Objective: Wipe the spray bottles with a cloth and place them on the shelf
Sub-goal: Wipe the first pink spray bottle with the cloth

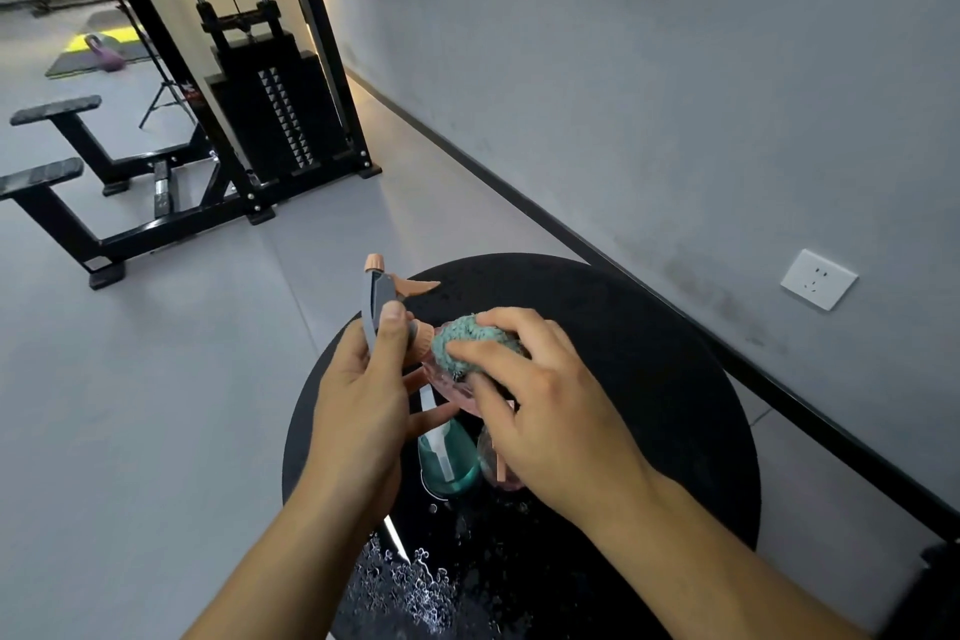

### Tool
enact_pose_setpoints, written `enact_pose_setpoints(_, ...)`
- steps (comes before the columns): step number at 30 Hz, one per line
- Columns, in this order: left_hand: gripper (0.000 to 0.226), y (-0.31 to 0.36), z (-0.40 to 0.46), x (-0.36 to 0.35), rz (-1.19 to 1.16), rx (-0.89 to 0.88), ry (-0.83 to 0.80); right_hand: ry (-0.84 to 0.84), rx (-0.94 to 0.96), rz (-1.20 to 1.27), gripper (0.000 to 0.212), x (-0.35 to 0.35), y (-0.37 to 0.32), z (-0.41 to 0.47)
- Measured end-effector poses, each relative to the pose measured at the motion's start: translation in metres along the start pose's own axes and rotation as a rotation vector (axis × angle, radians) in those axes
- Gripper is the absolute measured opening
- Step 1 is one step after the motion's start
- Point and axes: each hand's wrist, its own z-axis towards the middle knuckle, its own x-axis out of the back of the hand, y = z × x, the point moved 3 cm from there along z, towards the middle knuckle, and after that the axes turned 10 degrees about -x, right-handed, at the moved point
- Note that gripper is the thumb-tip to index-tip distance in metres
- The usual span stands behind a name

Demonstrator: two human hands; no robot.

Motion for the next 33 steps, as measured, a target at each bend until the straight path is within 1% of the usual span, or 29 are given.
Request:
enact_pose_setpoints(2,0.037,0.001,0.003,0.004,-0.015,0.005,0.028,0.013,-0.034,0.000,0.029,0.002,0.002,0.001)
enact_pose_setpoints(5,0.037,0.003,0.009,0.010,-0.051,0.009,0.083,0.046,-0.136,0.054,0.027,0.004,0.011,0.002)
enact_pose_setpoints(8,0.038,0.003,0.008,0.011,-0.051,0.006,0.093,0.044,-0.185,0.085,0.027,0.003,0.018,0.002)
enact_pose_setpoints(15,0.035,-0.005,0.001,0.004,-0.031,0.007,0.042,-0.019,-0.020,0.002,0.031,0.001,0.006,0.000)
enact_pose_setpoints(19,0.036,0.000,0.005,0.007,-0.042,-0.005,0.059,0.018,-0.083,0.016,0.034,0.003,0.015,0.002)
enact_pose_setpoints(24,0.035,0.007,0.009,0.017,-0.079,-0.021,0.095,-0.005,-0.155,0.050,0.035,0.005,0.026,0.003)
enact_pose_setpoints(28,0.034,0.003,0.003,0.009,-0.023,-0.049,0.029,-0.016,-0.110,0.048,0.035,0.004,0.018,0.002)
enact_pose_setpoints(31,0.034,-0.004,-0.004,-0.001,0.033,-0.059,-0.024,-0.027,-0.043,0.001,0.035,0.004,0.009,0.000)
enact_pose_setpoints(33,0.034,-0.008,-0.006,-0.003,0.047,-0.049,-0.048,-0.038,-0.040,-0.022,0.034,0.003,0.008,-0.002)
